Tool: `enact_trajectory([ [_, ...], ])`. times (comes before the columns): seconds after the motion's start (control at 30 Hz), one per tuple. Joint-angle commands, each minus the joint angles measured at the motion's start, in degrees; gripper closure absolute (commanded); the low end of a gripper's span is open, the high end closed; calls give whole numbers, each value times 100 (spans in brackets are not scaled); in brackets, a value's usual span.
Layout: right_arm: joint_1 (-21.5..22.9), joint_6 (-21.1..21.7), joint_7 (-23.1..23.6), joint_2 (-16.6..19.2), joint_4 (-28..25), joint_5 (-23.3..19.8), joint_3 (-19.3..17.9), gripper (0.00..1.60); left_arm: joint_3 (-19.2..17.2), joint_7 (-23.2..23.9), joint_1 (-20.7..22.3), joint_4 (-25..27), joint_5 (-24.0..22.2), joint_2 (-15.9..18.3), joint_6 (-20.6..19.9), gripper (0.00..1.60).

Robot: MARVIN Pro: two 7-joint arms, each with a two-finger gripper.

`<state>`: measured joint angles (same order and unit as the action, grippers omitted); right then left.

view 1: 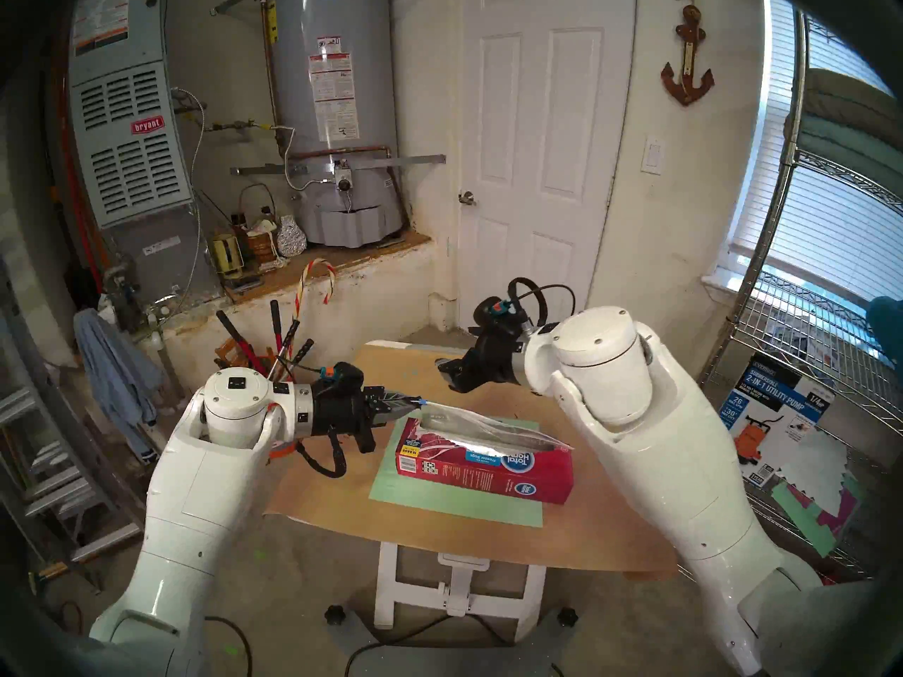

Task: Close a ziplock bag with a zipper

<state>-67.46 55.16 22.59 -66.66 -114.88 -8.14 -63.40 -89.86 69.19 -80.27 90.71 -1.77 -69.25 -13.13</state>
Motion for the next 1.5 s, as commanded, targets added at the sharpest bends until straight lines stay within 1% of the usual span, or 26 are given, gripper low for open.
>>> enact_trajectory([
  [0.0,-104,-16,287,421,-404,-60,126,0,15,15,258,-93,-48,-66,45,160],
  [0.1,-156,-16,390,490,-496,-54,221,0,27,40,300,-137,-38,-71,48,160],
  [0.13,-173,-86,462,608,-562,-18,290,0,29,46,310,-149,-33,-71,45,160],
  [0.3,-186,-16,497,639,-655,12,401,0,24,67,340,-195,-15,-85,56,160],
  [0.33,-212,-205,521,726,-698,72,483,0,21,71,341,-197,-13,-89,53,160],
  [0.4,-280,-280,500,764,-747,124,563,0,17,81,343,-201,-9,-91,49,160],
  [0.43,-319,-421,484,810,-770,180,613,0,14,86,344,-203,-6,-92,48,160],
  [0.5,-376,-571,442,842,-758,277,694,0,10,98,346,-204,-3,-95,48,160],
  [0.53,-394,-803,442,897,-779,383,758,0,8,107,344,-200,-4,-97,50,160],
  [0.57,-411,-794,429,896,-765,406,776,0,8,112,342,-188,-4,-100,43,160],
  [0.67,-435,-1086,393,876,-680,487,820,0,11,146,335,-163,-11,-111,35,160],
  [0.73,-416,-1208,372,833,-604,521,854,0,10,159,320,-137,-10,-121,25,160],
  [0.97,-306,-1225,354,694,-447,589,967,0,-19,189,257,-63,-14,-137,11,160],
  [1.07,-231,-1040,424,627,-348,550,1003,0,-31,199,216,-16,8,-120,18,160],
  [1.2,-181,-1132,395,582,-207,601,1049,0,-69,230,143,91,-8,-107,-22,160],
  [1.47,-86,-1057,452,485,-139,568,1057,0,-95,257,113,130,7,-128,-64,160],
])
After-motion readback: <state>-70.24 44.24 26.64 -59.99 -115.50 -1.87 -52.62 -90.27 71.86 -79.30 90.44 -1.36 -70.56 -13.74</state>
